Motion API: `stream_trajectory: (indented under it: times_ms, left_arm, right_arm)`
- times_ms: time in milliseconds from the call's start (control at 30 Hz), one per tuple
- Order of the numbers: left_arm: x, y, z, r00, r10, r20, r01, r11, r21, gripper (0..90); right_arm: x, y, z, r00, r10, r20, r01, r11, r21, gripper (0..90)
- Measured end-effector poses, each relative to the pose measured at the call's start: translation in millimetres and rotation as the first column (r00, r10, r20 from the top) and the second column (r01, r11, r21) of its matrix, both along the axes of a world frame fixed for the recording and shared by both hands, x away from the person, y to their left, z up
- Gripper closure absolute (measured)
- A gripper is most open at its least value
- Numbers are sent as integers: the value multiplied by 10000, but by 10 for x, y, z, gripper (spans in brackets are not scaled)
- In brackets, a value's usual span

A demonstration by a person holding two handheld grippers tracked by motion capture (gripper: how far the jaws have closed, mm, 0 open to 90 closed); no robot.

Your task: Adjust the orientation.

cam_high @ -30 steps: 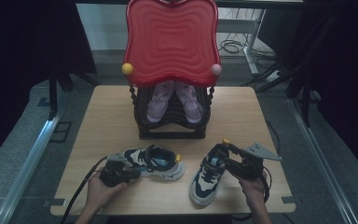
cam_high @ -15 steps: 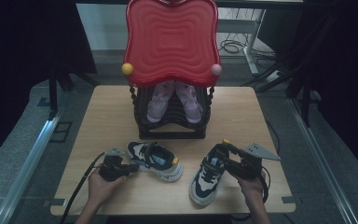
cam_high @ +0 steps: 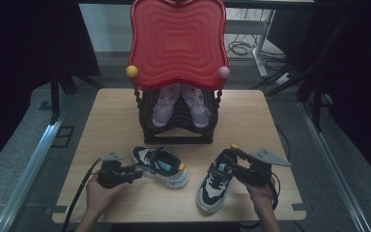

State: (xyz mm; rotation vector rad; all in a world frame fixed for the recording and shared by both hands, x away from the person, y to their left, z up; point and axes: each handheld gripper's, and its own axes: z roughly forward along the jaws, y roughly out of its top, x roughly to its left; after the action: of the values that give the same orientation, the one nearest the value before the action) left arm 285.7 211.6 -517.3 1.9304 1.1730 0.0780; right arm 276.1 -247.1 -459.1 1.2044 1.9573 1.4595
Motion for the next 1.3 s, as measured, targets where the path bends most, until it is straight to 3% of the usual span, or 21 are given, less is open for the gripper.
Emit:
stream_trajectory:
  times_ms: [100,367,533,633,667,1000,1067,1300]
  left_arm:
    - [-33,58,49,9987,316,392,-316,9995,-14,455]
    - [-50,87,60,9964,576,617,-604,9972,448,408]
    - [-72,110,70,9961,419,777,-474,9964,701,386]
    - [-98,163,102,9938,625,921,-699,9944,792,381]
    - [-127,205,139,9907,816,1090,-892,9937,677,385]
    - [-185,367,246,9885,1044,1090,-1067,9942,153,390]
    - [-204,398,291,9883,1011,1141,-992,9948,-221,396]
    - [-241,414,359,9840,1013,1468,-995,9949,-191,400]
  right_arm:
    - [-7,27,10,9999,160,12,-160,9999,14,489]
    - [-14,140,27,9968,804,20,-804,9967,-84,675]
    - [1,322,20,9904,1380,-114,-1384,9897,-370,825]
    - [-3,402,28,9864,1631,-187,-1638,9854,-473,869]
    - [-11,480,39,9815,1902,-230,-1912,9801,-535,897]
    - [25,886,50,9597,2753,-563,-2789,9576,-719,898]
    - [55,963,49,9591,2772,-570,-2808,9571,-710,898]
    - [226,1199,-7,9604,2590,-1024,-2659,9621,-610,897]
